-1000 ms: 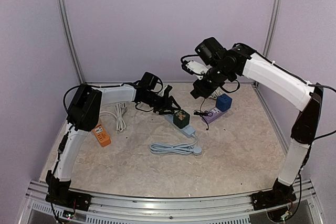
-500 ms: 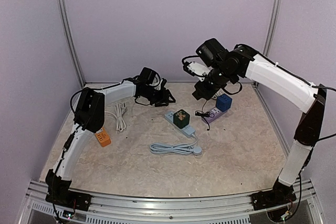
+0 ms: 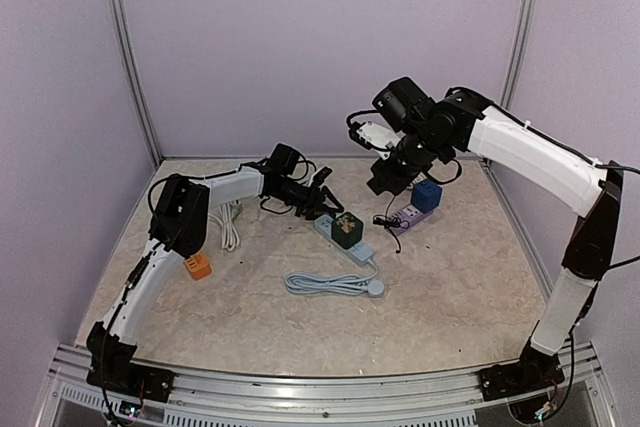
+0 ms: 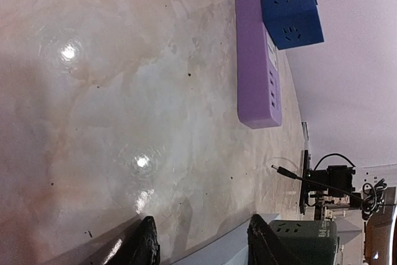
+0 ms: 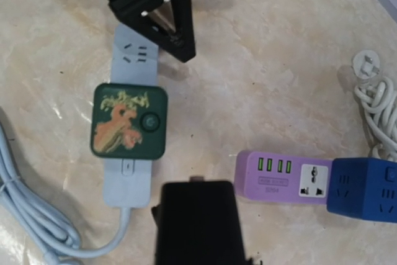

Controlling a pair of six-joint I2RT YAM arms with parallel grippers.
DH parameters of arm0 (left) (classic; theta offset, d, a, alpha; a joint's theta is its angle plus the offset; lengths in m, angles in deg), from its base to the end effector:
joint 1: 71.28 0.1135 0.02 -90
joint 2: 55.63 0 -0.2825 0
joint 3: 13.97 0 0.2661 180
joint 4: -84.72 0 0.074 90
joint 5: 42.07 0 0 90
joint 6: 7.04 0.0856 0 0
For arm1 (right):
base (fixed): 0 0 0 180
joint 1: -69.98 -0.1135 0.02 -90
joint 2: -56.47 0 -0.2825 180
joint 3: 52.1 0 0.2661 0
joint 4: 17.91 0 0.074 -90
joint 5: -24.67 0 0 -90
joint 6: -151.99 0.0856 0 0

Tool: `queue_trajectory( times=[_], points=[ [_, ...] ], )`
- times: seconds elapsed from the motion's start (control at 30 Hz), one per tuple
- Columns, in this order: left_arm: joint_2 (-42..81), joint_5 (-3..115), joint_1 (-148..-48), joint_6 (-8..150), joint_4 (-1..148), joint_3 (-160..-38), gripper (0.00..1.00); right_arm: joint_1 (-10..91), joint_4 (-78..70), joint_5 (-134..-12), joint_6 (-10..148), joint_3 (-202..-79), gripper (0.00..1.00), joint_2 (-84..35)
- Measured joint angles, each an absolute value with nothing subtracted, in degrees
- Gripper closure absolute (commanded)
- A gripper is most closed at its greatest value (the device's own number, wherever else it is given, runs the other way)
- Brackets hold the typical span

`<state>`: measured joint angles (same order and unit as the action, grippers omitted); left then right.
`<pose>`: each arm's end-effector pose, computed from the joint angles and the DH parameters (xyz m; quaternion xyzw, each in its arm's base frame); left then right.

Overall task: Insert the plug
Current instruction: Move the socket to the center of the board.

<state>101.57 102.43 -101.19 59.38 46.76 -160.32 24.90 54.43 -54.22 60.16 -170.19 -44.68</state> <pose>0.5055 -0.3712 0.0798 0.2068 0.8220 -0.5235 0.0864 0.3075 0.2850 0.3381 -0.3518 0.8832 0.0232 0.3092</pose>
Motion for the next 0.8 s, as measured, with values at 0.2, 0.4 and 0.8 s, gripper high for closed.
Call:
queue_trajectory(
  times=[0.2,0.4,0.8],
  points=[
    [95.50,104.27,-100.99,59.69,52.29,-147.00,0.57,24.29,54.85,-53.98,60.25,-170.13,1.00,-43.78],
    [86.30,101.01,-100.99,56.39,58.70,-130.87,0.59,22.45,55.35,-55.07,60.60,-168.77,1.00,-41.11],
    [73.51,88.36,-106.24,43.91,70.15,-109.74,0.64,18.37,61.51,-61.56,56.51,-178.54,1.00,-47.50]
  ],
)
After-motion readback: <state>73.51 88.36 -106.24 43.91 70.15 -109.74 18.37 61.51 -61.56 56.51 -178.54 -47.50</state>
